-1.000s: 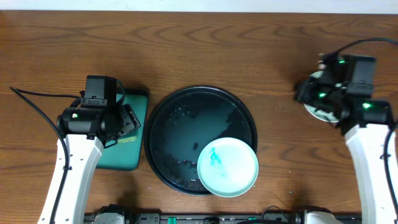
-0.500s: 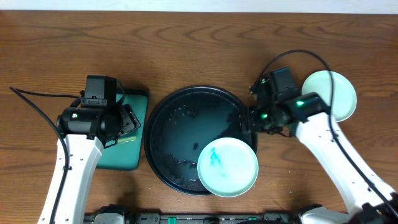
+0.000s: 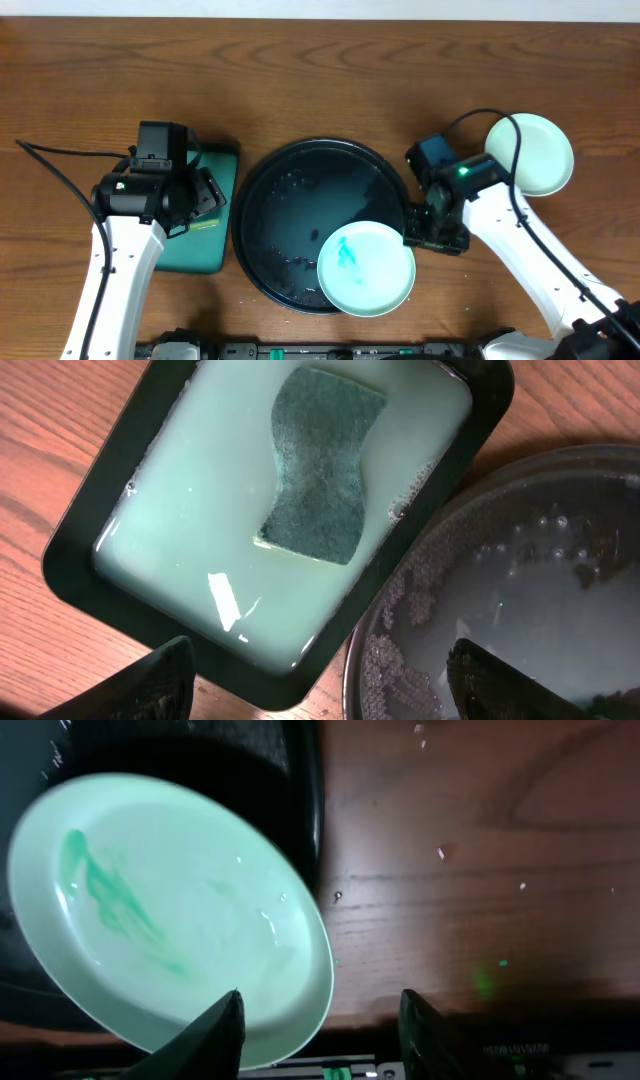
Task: Clean dirty plates on tray and stack at the side
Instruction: 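Move the right gripper to the lower green plate's rim and grip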
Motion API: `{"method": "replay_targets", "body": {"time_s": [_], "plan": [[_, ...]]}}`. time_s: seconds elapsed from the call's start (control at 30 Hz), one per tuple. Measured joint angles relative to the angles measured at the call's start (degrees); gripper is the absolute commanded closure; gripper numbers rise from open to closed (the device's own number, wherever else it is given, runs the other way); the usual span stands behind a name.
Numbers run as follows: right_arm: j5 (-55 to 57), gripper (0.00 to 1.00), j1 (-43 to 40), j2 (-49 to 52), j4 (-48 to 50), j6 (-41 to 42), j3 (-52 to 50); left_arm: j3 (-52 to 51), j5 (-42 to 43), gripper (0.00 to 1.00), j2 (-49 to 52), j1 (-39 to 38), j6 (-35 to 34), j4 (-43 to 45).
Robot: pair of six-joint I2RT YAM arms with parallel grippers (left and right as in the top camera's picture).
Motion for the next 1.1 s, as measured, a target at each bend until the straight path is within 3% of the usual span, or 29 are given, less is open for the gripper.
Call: {"method": "replay_targets", "body": {"time_s": [0.37, 0.5, 0.73, 0.9, 1.1], "plan": [[-1.8, 0.52, 3.6, 0.0, 9.2, 4.4, -12.0, 0.0, 0.0, 0.19, 0.0, 0.0, 0.0, 0.0], [-2.8, 0.67, 3.6, 0.0, 12.3, 5.2, -14.6, 0.0, 0.0, 0.19, 0.0, 0.0, 0.0, 0.0], [-3.4, 0.66, 3.6, 0.0, 16.9, 5.9, -16.5, 0.0, 0.0, 0.19, 0.0, 0.0, 0.0, 0.0], [-3.6, 0.8, 3.8, 0.0, 18.1, 7.1, -16.5, 0.0, 0.0, 0.19, 0.0, 0.0, 0.0, 0.0], [-4.3, 0.85, 4.1, 0.0, 19.7, 8.7, -16.5, 0.0, 0.0, 0.19, 0.0, 0.0, 0.0, 0.0]]}}
